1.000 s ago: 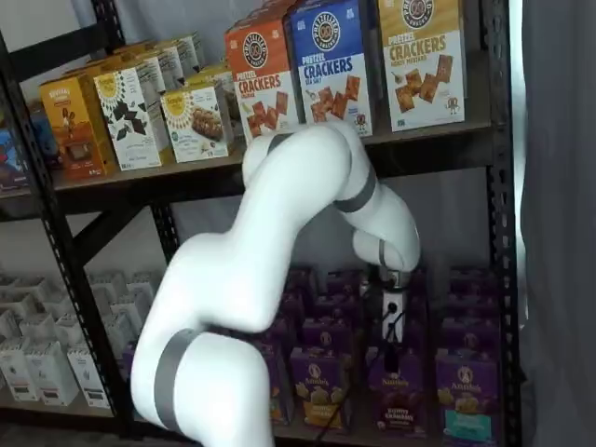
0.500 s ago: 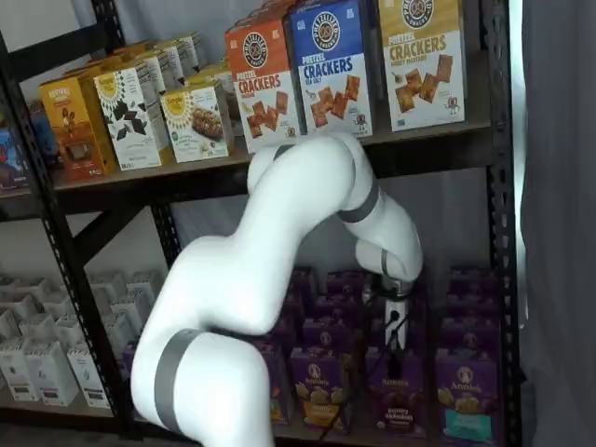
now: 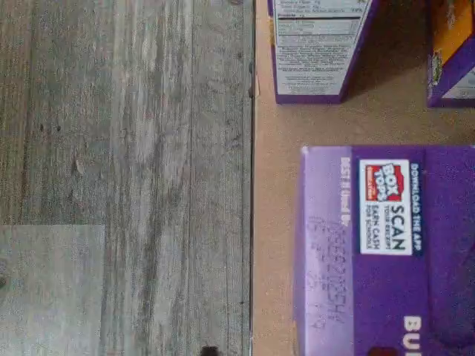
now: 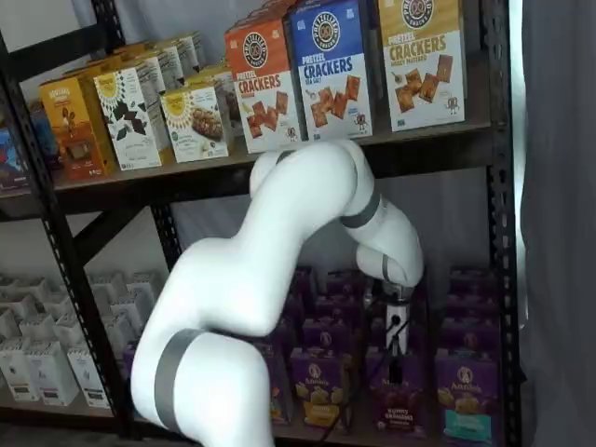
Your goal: Pick up the purple box with a brown patch in the center, on the bottom shelf, the fifth box from the left
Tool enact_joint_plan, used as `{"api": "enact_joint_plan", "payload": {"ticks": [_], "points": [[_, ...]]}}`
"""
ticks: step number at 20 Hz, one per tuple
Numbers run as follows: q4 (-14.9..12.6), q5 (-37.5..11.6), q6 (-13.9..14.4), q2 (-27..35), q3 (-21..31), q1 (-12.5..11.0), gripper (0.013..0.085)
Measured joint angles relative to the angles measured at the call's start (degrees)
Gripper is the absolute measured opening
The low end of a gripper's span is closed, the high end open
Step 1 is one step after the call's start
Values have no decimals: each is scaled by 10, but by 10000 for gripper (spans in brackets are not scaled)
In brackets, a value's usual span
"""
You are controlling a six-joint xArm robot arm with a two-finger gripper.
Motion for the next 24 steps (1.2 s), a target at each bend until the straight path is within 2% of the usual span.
{"api": "enact_joint_plan", "payload": {"ticks": [2,5,6,7,10,11,14,15,16,17,18,24], "points": [[4,-3,-3,0,2,0,690],[6,-3,-4,1,0,1,650],[6,-1,-4,1,-1,1,610],[7,0,-4,1,-1,1,610],[7,-2,-5,0,0,1,530],[8,-2,-6,0,1,1,530],[11,-3,-10,-3,4,-1,450],[12,-3,-11,-3,5,-1,450],[13,-3,-12,-4,5,-1,410],[13,-2,-12,-5,6,-1,410],[14,-2,-13,-6,7,-2,370],[14,-4,-14,-13,17,-2,370]]}}
